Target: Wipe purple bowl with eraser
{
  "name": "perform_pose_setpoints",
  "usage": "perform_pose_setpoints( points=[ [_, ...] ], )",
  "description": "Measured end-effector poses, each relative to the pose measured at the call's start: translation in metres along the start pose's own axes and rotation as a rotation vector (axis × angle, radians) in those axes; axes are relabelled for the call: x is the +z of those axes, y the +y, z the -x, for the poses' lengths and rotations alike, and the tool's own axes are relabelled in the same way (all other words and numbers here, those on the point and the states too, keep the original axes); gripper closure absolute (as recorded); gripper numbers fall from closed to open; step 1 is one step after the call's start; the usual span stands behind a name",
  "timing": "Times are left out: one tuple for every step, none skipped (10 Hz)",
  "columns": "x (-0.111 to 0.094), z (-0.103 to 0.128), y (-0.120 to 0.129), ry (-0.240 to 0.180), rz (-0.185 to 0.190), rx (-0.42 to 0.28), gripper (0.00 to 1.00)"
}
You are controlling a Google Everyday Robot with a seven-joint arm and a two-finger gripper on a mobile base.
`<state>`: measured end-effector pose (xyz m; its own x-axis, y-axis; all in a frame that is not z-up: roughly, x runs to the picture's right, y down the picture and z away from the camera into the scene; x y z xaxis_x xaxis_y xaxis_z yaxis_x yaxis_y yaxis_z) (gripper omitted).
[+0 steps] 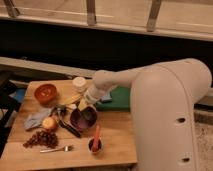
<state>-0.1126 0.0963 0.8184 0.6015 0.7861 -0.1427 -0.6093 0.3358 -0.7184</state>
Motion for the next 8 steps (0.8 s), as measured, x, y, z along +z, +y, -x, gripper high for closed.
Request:
perform_pose_setpoints(
  points=[
    [0.0, -0.005, 0.013, 0.001, 0.012, -0.011, 0.88],
    [0.0, -0.009, 0.022, 0.002, 0.02, -0.02, 0.88],
    [0.0, -0.015, 0.027, 0.003, 0.017, -0.016, 0.88],
    [-0.001, -0.019, 0.028, 0.003, 0.009, -0.005, 0.88],
    [-0.002, -0.019, 0.026, 0.0, 0.003, 0.0, 0.88],
    [-0.007, -0.014, 0.018, -0.018, -0.008, 0.01, 0.88],
    [-0.013, -0.006, 0.008, -0.036, -0.012, 0.009, 0.88],
    [-0.018, 0.003, -0.001, -0.049, -0.013, 0.005, 0.88]
  ],
)
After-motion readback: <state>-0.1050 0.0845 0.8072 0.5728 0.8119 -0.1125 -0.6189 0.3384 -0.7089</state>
